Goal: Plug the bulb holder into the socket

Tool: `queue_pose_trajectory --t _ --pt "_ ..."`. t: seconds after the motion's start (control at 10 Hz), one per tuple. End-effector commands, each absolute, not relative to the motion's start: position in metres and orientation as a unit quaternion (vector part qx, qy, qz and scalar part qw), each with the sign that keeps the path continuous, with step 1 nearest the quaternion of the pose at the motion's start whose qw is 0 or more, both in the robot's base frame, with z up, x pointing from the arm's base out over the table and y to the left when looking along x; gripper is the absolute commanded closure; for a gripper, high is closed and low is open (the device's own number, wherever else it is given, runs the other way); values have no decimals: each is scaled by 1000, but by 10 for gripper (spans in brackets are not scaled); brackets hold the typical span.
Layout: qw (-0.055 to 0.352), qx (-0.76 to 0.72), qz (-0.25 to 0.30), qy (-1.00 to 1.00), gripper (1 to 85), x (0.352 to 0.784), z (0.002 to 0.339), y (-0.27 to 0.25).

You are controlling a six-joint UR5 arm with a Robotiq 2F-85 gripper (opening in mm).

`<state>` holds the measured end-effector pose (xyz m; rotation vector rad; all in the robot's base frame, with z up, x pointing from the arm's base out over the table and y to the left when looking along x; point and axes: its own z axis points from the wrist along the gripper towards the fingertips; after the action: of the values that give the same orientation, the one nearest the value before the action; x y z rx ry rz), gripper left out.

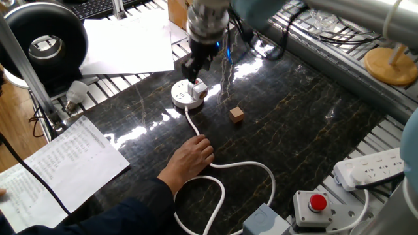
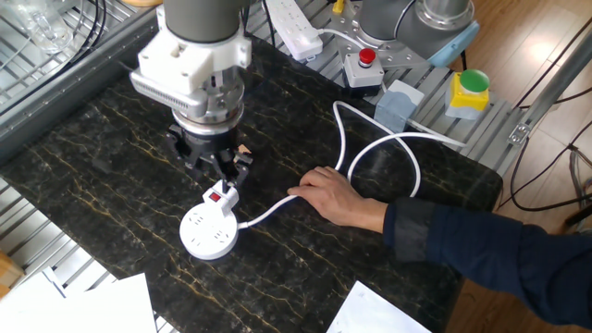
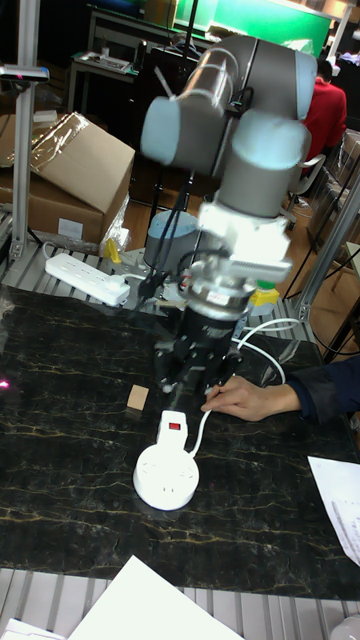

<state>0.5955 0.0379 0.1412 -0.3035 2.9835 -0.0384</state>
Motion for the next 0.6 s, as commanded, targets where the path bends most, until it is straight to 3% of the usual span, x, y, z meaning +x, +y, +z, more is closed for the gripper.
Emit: queue_pose_trajectory --t 0.0,0.1,0.5 --pt "74 -52 -20 996 770 601 172 51" --pt "71 -46 -15 996 843 600 172 55" --pt "80 30 67 994 843 611 178 111"
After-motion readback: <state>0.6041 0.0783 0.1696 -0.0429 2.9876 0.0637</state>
